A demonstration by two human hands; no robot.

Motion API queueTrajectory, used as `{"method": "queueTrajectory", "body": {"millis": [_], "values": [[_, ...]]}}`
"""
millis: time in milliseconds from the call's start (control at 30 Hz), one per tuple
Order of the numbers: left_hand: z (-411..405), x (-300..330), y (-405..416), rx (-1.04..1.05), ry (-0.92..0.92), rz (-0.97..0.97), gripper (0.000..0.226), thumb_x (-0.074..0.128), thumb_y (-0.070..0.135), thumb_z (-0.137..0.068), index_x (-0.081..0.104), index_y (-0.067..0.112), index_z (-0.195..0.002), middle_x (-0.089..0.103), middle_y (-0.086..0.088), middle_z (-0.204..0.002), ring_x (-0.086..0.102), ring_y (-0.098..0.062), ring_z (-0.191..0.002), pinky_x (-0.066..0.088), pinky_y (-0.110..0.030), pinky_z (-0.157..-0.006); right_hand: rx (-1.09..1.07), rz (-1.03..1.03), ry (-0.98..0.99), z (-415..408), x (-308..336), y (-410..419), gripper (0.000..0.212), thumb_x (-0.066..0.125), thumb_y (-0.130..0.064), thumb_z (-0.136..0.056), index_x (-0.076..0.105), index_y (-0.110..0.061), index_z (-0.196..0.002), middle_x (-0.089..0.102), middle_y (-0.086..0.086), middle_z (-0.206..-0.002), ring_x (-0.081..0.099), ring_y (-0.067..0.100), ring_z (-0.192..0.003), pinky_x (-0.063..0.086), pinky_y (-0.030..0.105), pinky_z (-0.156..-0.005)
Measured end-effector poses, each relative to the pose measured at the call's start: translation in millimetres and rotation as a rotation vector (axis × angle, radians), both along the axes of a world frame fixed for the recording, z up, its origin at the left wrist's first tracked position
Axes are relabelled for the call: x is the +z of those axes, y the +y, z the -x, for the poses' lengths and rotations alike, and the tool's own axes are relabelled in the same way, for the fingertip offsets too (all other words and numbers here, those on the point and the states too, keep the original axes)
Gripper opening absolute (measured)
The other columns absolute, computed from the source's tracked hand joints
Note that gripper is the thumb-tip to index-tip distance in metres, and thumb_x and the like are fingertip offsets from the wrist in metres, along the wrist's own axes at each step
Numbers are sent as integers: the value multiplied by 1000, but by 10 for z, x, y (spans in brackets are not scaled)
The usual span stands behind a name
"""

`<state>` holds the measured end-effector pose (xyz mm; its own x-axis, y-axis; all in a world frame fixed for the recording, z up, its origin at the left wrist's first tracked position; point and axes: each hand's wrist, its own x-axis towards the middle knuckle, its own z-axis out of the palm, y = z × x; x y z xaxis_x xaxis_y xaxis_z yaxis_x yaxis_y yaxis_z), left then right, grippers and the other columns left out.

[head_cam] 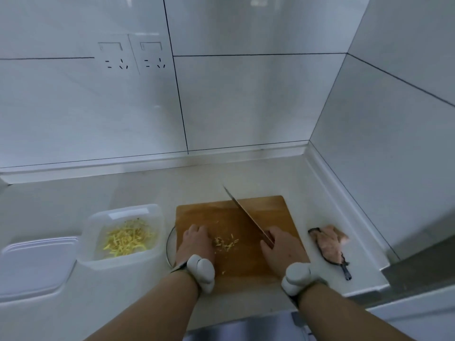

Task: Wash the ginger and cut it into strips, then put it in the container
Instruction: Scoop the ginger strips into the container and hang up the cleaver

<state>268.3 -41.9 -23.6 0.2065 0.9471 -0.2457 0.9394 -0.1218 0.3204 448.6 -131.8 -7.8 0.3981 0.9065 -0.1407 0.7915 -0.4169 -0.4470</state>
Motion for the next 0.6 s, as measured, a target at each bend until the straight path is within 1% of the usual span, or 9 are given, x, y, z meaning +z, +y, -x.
{"method": "queueTrajectory", "body": {"millis": [133,200,267,333,400,467,533,600], "values": [[27,13,107,78,82,19,27,47,16,-95,49,16,-122,46,-7,-128,44,-24,-120,40,-34,-97,166,9,29,243,8,-95,16,53,-33,-96,60,-27,-109,64,-7,-95,59,11,-82,50,23,-75],[65,18,144,124,111,53,30,51,19,-94,50,11,-123,50,-10,-128,50,-26,-118,42,-34,-95,241,12,75,331,5,-138,16,55,-31,-95,62,-29,-110,66,-8,-95,61,10,-83,54,25,-78],[105,-39,169,136,75,77,35,53,21,-93,52,5,-124,56,-14,-124,56,-29,-112,45,-35,-90,294,28,105,356,15,-160,17,56,-31,-94,62,-31,-110,68,-10,-95,63,9,-81,56,26,-78],[118,-31,193,172,85,99,38,52,22,-93,50,3,-126,56,-15,-125,56,-29,-113,45,-34,-91,286,20,124,337,36,-182,16,56,-31,-94,64,-31,-109,68,-10,-92,62,8,-78,55,24,-75],[102,3,238,155,128,125,35,47,22,-95,49,6,-126,51,-13,-129,51,-27,-118,44,-34,-97,213,-32,145,306,53,-209,11,58,-32,-94,64,-30,-103,67,-8,-85,61,9,-73,54,22,-70],[67,36,251,95,105,116,31,45,20,-95,47,12,-125,45,-11,-132,44,-27,-122,40,-35,-100,69,-74,201,267,70,-232,7,61,-33,-93,62,-27,-96,64,-4,-78,60,13,-67,48,18,-62],[35,10,227,-12,51,82,38,43,19,-96,42,17,-134,37,-9,-140,36,-28,-128,36,-37,-103,-94,-70,297,206,65,-264,8,63,-33,-91,60,-25,-90,61,-2,-73,58,15,-61,46,21,-56],[20,-28,178,-107,30,75,46,41,19,-98,34,20,-143,27,-5,-150,25,-27,-137,33,-38,-106,-229,-42,451,147,22,-351,16,65,-33,-91,59,-20,-87,58,3,-66,55,15,-52,48,25,-50]]}}
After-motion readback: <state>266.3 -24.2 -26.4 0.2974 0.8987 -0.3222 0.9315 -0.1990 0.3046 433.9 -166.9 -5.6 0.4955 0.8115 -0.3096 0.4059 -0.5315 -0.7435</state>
